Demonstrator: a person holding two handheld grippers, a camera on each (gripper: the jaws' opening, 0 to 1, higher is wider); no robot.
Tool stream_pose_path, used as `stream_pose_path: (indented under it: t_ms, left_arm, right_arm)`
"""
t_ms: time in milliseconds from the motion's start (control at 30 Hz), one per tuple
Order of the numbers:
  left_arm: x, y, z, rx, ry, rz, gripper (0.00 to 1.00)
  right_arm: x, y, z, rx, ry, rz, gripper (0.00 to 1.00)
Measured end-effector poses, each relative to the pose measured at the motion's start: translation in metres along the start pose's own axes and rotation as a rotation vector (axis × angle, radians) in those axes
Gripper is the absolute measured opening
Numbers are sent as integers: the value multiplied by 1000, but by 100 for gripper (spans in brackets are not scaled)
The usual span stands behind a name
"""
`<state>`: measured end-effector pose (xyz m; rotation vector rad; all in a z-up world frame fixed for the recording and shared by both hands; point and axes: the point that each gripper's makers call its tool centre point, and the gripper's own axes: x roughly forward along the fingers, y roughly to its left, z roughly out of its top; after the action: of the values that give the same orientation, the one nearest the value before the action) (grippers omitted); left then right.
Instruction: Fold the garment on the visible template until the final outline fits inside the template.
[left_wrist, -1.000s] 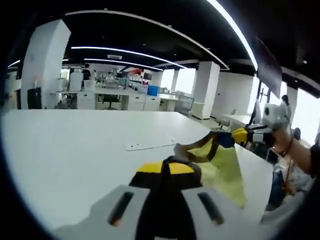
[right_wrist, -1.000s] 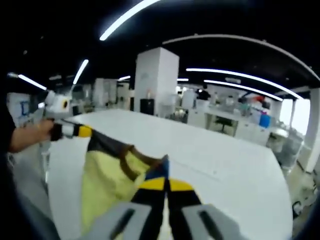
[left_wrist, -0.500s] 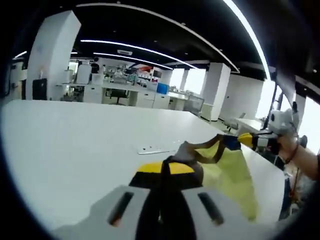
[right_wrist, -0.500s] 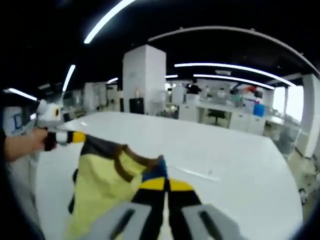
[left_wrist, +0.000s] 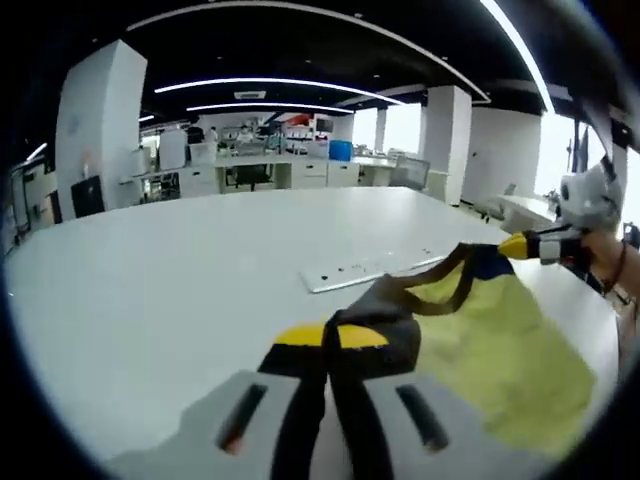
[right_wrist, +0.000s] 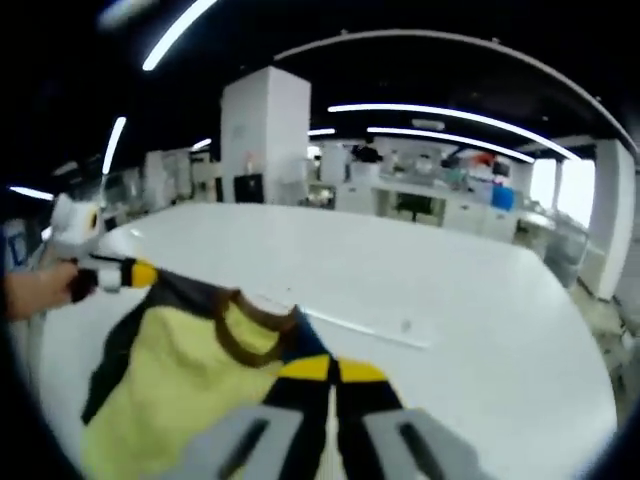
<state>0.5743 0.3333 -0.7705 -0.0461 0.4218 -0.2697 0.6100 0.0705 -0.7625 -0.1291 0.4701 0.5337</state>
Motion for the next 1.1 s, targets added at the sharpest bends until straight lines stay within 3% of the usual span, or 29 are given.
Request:
stream_pose_path:
  t_ms: [67, 200, 367, 500, 633, 700, 767, 900, 1100]
  left_arm:
    - [8, 0, -14, -70, 33, -18, 0]
    - [17, 10, -30, -22, 75, 12, 0]
    - [27, 14, -41, -52, 98, 29, 0]
    - [45, 21, -38, -18, 89, 19, 0]
    - [42, 20, -35, 8, 88, 28, 1]
    - [37, 25, -31, -63, 84, 73, 10]
    - [34, 16, -23, -77, 59, 50, 16]
    - [24, 5, -8, -58, 29, 18, 25]
    - [3, -7, 2, -114, -7, -30, 40]
  right_arm:
    - [3, 0, -10, 36, 20, -1, 0]
    - [19, -10, -26, 98, 71, 5, 0]
    - [30, -17, -40, 191, 96, 6, 0]
    - [35, -15, -48, 207, 115, 16, 0]
    - [35, -18, -52, 188, 144, 20, 0]
    - [33, -20, -57, 244, 178, 16, 0]
    - [28, -19, -54, 239, 177, 18, 1]
    - [19, -22, -50, 221, 178, 9, 21]
    - [-4, -14, -43, 214, 164, 43, 31]
